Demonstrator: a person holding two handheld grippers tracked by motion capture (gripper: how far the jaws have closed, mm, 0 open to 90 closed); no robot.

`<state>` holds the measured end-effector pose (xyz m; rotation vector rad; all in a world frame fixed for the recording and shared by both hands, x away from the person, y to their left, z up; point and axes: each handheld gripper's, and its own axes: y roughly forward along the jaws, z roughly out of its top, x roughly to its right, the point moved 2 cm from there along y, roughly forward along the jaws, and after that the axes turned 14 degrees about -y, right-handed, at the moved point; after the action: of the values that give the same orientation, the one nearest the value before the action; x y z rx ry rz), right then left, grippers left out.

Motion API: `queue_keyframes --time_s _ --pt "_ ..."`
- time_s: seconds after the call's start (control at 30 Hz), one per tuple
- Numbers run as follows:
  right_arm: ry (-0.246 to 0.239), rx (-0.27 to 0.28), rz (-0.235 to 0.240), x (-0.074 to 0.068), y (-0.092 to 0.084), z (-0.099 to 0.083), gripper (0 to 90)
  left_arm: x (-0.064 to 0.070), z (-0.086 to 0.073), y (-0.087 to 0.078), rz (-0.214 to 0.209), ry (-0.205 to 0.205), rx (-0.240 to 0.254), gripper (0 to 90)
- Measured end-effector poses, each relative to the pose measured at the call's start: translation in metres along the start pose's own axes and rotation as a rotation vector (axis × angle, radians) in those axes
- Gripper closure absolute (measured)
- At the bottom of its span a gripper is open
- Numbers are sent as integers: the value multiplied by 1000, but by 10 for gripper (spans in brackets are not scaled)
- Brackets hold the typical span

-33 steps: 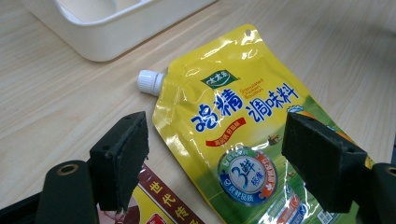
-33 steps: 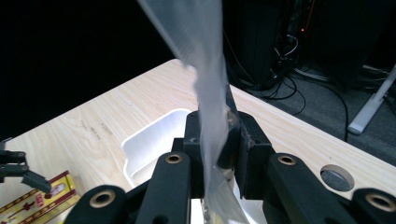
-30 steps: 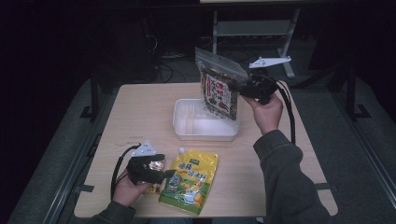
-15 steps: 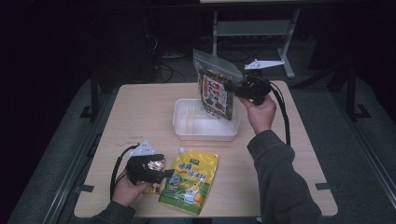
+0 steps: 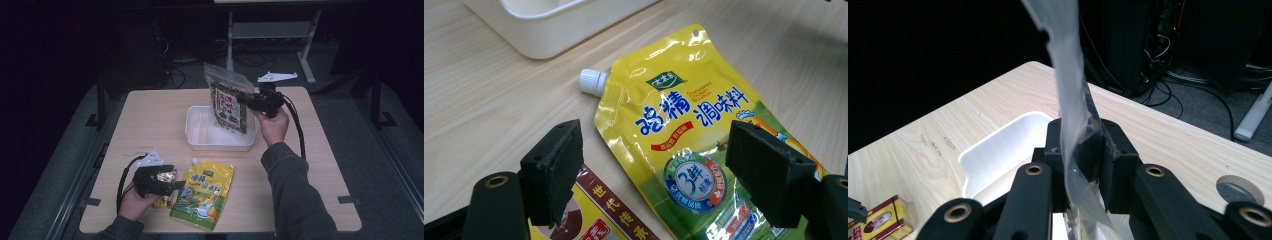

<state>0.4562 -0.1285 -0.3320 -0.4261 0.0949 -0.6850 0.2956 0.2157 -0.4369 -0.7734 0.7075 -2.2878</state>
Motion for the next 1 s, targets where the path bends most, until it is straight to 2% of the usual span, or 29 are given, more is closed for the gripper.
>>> queue_keyframes --time_s 0.3,0.57,0.7,0.73,0.8,1.0 --pt "22 25 18 5 2 -11 758 0 -1 0 -4 -9 -1 224" --pt "35 -19 44 9 0 -17 731 0 -1 1 -5 -15 0 224" --pt "38 -26 46 10 -2 -19 697 0 -2 2 0 -10 -5 224" --pt "49 -34 46 11 -2 -21 662 1 -2 2 1 -8 -5 224" --pt "57 -41 45 12 -3 -23 654 2 -2 3 1 -5 -5 224" --pt "52 -69 37 12 -9 -26 609 2 -2 3 0 -8 -6 225"
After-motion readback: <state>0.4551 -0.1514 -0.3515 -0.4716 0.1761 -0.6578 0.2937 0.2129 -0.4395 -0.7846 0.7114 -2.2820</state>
